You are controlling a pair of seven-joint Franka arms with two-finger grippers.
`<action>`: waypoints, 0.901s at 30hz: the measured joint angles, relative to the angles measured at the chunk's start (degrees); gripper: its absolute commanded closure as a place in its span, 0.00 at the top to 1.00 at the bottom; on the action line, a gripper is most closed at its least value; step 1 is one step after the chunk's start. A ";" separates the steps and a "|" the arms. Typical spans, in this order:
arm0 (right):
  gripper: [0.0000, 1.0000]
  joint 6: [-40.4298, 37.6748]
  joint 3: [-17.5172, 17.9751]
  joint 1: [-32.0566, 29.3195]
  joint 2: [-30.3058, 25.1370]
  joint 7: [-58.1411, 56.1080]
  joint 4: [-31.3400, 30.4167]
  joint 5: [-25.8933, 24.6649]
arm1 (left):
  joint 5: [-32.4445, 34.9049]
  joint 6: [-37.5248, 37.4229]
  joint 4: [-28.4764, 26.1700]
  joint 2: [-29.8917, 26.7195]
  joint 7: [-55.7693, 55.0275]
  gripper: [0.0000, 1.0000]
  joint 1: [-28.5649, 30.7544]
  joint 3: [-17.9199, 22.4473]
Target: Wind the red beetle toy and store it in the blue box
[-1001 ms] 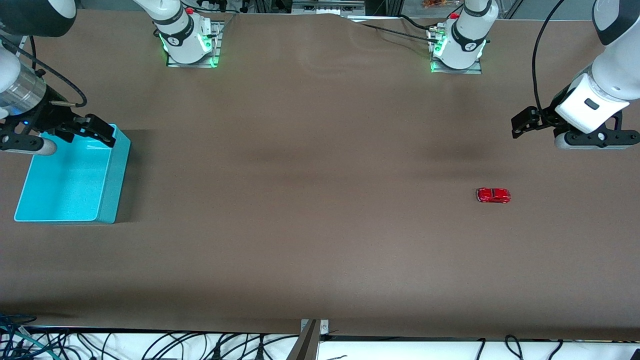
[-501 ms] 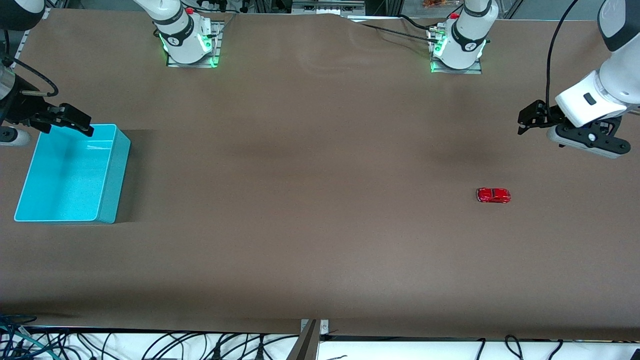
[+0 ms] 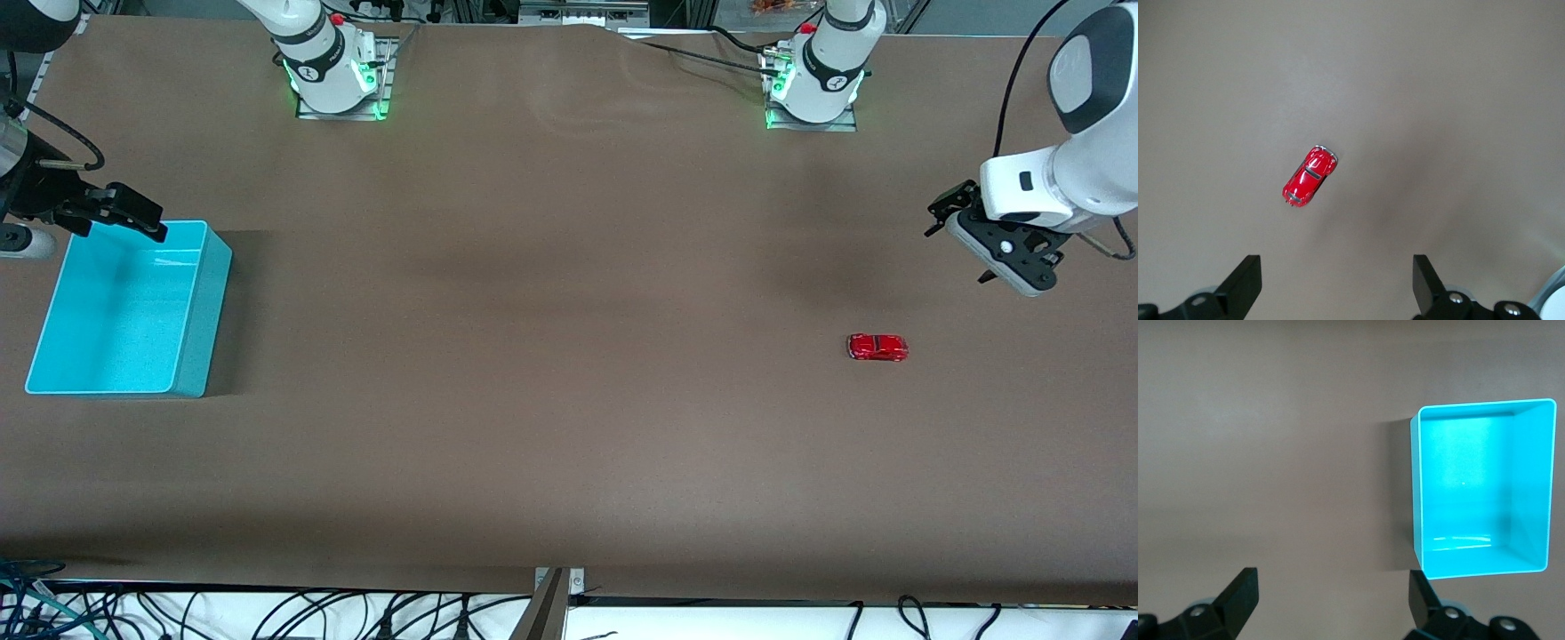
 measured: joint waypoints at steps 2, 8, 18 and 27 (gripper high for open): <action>1.00 0.00 0.08 0.01 0.00 0.00 0.00 0.00 | 0.00 1.70 -0.93 0.91 2.81 1.00 0.19 0.00; 1.00 0.00 0.16 0.06 -0.02 0.00 0.00 0.00 | 0.04 9.69 -3.25 4.95 10.73 1.00 0.56 -0.01; 1.00 0.00 0.51 0.10 -0.05 0.00 0.02 0.01 | 0.87 21.43 -3.98 13.84 25.36 1.00 2.49 0.01; 1.00 0.00 0.57 0.12 -0.06 0.00 0.02 0.01 | 1.91 28.69 -3.96 20.93 33.85 1.00 4.75 0.04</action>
